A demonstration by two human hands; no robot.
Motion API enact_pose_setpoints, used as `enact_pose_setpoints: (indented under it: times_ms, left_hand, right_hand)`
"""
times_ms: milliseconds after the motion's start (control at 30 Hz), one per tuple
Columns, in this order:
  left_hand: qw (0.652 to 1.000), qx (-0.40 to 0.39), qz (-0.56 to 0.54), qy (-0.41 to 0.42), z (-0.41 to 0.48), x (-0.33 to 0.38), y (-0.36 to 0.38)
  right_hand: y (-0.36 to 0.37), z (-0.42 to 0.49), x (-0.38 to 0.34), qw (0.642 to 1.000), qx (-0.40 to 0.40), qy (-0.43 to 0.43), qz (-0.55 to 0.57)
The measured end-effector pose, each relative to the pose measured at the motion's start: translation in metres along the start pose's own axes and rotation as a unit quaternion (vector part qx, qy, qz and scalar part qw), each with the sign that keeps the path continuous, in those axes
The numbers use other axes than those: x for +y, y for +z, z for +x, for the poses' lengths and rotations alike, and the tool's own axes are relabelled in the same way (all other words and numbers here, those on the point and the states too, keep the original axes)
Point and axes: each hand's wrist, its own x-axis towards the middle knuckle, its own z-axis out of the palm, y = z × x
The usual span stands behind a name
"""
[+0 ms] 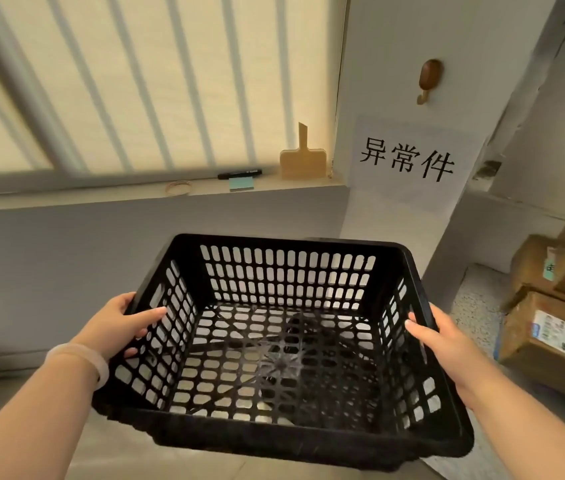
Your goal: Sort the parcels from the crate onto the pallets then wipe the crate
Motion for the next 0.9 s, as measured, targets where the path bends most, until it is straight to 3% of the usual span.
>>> enact_pose_setpoints:
  times_ms: [333,600,900]
  left_hand:
    - [0.994,-0.090,0.060,0.010,0.175,0.030,0.012]
    - [0.981,-0.165,0.083,-0.054,0.254,0.033,0.101]
    - [0.969,-0.176,0.110,-0.135,0.314,0.009,0.220]
  right_hand:
    - [0.083,0.075,0.028,0.981,0.127,0.145,0.003]
    - [0.058,0.137,0.079,0.942,0.184,0.278,0.048]
    - [0.027,0.220,0.153,0.896,0.276,0.342,0.056]
